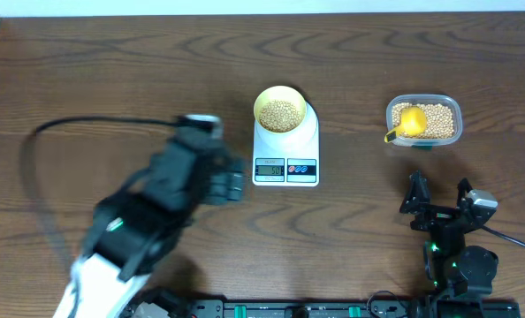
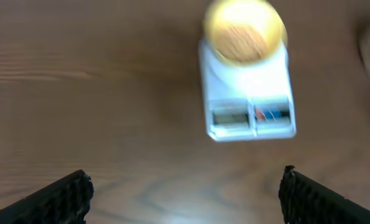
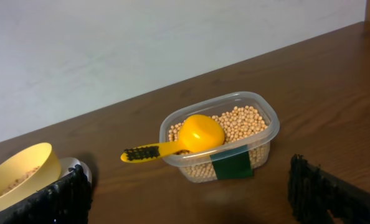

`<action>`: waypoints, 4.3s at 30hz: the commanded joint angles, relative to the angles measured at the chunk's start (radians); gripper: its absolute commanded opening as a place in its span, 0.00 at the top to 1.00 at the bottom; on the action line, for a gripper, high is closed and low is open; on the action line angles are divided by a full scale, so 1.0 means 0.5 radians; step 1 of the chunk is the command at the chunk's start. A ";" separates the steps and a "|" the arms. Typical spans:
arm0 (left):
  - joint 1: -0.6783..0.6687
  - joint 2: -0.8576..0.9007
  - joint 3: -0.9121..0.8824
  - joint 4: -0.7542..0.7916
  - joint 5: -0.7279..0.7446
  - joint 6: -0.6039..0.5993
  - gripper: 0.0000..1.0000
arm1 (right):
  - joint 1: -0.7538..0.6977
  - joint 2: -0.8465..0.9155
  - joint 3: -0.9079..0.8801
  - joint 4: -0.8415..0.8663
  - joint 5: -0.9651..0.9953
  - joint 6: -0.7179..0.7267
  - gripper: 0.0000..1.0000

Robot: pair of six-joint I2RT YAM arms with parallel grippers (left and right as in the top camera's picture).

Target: Scoop item into bowl and weigh 50g on scale

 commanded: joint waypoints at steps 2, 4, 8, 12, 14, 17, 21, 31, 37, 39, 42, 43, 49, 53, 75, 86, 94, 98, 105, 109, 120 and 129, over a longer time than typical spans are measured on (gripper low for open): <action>0.266 -0.236 0.021 0.006 -0.092 0.012 0.02 | -0.009 -0.010 -0.002 -0.008 -0.011 -0.031 0.01; 0.388 -0.354 0.020 0.018 -0.092 0.013 0.02 | -0.009 -0.010 -0.002 -0.008 -0.011 -0.031 0.01; 0.526 -0.575 -0.020 0.076 -0.089 0.108 0.02 | -0.009 -0.010 -0.002 -0.008 -0.011 -0.031 0.01; 0.589 -0.828 -0.156 0.183 -0.089 0.179 0.02 | -0.009 -0.010 -0.002 -0.008 -0.011 -0.031 0.01; 0.611 -0.946 -0.249 0.244 -0.089 0.179 0.02 | -0.009 -0.010 -0.002 -0.008 -0.011 -0.031 0.01; 0.640 -1.106 -0.415 0.359 -0.089 0.178 0.02 | -0.009 -0.010 -0.002 -0.008 -0.011 -0.031 0.01; 0.672 -1.289 -0.645 0.527 -0.090 0.178 0.02 | -0.009 -0.010 -0.002 -0.008 -0.011 -0.031 0.01; 0.741 -1.563 -1.120 0.947 -0.089 0.177 0.02 | -0.009 -0.010 -0.002 -0.008 -0.011 -0.031 0.01; 0.779 -1.640 -1.376 1.202 -0.066 0.177 0.02 | -0.009 -0.010 -0.002 -0.008 -0.011 -0.031 0.01; 0.780 -1.669 -1.462 1.283 -0.066 0.177 0.02 | -0.009 -0.010 -0.002 -0.008 -0.011 -0.031 0.01; 0.780 -1.733 -1.600 1.414 -0.066 0.176 0.02 | -0.009 -0.010 -0.002 -0.008 -0.011 -0.031 0.01; 0.780 -1.754 -1.642 1.447 -0.060 0.177 0.02 | -0.009 -0.010 -0.002 -0.008 -0.011 -0.031 0.01; 0.780 -1.892 -1.858 1.548 -0.015 0.167 0.02 | -0.009 -0.010 -0.002 -0.008 -0.011 -0.031 0.01; 0.780 -1.953 -1.979 1.647 -0.015 0.111 0.02 | -0.009 -0.010 -0.002 -0.008 -0.011 -0.031 0.01; 0.780 -2.017 -2.437 2.045 0.090 0.086 0.02 | -0.009 -0.010 -0.002 -0.008 -0.011 -0.031 0.01; 0.780 -2.016 -2.437 1.869 0.183 0.147 0.02 | -0.009 -0.010 -0.002 -0.008 -0.011 -0.031 0.01; 0.780 -2.016 -2.437 1.861 0.369 0.414 0.02 | -0.009 -0.010 -0.002 -0.008 -0.011 -0.031 0.01; 0.780 -2.016 -2.437 1.855 0.332 0.511 0.02 | -0.009 -0.010 -0.002 -0.008 -0.011 -0.031 0.01; 0.807 -2.016 -2.437 1.855 0.292 0.726 0.02 | -0.009 -0.010 -0.002 -0.008 -0.011 -0.031 0.01; 0.883 -2.016 -2.437 1.855 0.301 0.718 0.02 | -0.009 -0.010 -0.002 -0.008 -0.011 -0.031 0.01; 0.893 -2.016 -2.437 1.856 0.316 0.719 0.02 | -0.009 -0.010 -0.002 -0.008 -0.011 -0.031 0.01; 0.893 -2.011 -2.437 1.856 0.316 0.718 0.02 | -0.009 -0.010 -0.002 -0.008 -0.011 -0.031 0.01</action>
